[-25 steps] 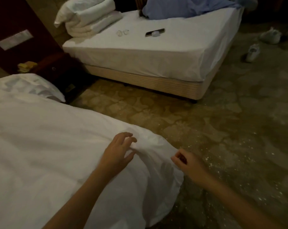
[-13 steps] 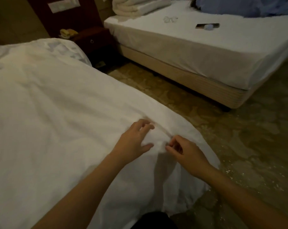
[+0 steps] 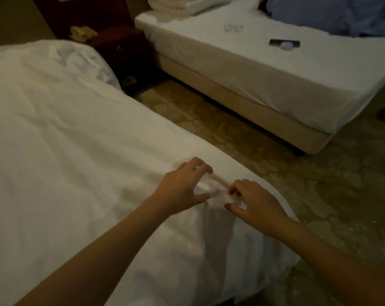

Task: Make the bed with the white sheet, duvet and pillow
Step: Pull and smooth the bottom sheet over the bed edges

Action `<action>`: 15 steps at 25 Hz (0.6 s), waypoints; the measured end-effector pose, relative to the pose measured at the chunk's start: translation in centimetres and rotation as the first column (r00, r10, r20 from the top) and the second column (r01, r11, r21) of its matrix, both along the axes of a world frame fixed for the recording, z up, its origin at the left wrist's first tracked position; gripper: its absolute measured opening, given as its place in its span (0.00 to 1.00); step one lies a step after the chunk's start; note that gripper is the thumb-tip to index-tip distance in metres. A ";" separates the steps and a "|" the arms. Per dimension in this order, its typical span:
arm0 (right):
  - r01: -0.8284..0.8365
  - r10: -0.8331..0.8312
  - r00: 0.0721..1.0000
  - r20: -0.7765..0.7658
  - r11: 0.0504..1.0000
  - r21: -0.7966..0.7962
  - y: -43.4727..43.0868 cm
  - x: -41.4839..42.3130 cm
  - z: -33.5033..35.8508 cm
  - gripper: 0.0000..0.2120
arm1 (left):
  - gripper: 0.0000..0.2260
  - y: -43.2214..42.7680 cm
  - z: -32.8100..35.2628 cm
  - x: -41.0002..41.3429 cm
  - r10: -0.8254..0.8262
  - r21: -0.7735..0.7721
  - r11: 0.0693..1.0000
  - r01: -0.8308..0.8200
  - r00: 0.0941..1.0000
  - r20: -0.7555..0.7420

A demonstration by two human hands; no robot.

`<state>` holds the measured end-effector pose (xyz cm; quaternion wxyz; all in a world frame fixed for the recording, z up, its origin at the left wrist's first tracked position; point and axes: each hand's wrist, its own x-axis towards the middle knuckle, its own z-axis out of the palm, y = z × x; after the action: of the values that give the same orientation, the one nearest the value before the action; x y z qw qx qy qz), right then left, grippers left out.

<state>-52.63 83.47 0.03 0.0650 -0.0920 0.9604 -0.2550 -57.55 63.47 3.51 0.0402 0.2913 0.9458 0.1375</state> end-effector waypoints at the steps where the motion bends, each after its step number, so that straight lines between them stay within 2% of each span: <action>1: -0.035 0.034 0.999 0.007 0.996 0.084 0.2 -0.3 1.4 0.15 | 0.24 -0.1 1.0 -0.7 -0.010 -0.069 0.998 0.012 1.000 0.026; 4: -0.095 0.062 0.986 0.156 0.972 0.213 1.2 -3.1 7.3 0.14 | 0.23 0.0 5.6 -3.3 -0.009 -0.259 0.965 0.032 0.996 0.087; 6: -0.150 0.089 0.964 0.252 0.960 0.234 1.8 -5.8 11.6 0.13 | 0.23 0.9 8.9 -5.1 0.034 -0.268 0.963 0.005 0.989 0.144; 10: -0.267 0.205 0.952 0.228 0.920 0.288 5.8 -10.9 18.7 0.17 | 0.24 5.1 15.3 -9.3 0.067 -0.322 0.947 0.006 0.975 0.214; 15: -0.361 0.299 0.928 0.222 0.870 0.337 16.3 -19.4 24.2 0.20 | 0.20 14.3 20.3 -16.9 0.129 -0.355 0.934 -0.039 0.964 0.234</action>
<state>-72.00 99.73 24.20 0.2019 -0.2200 0.9525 -0.0603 -74.43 77.76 23.85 0.2055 0.2187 0.9539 0.0060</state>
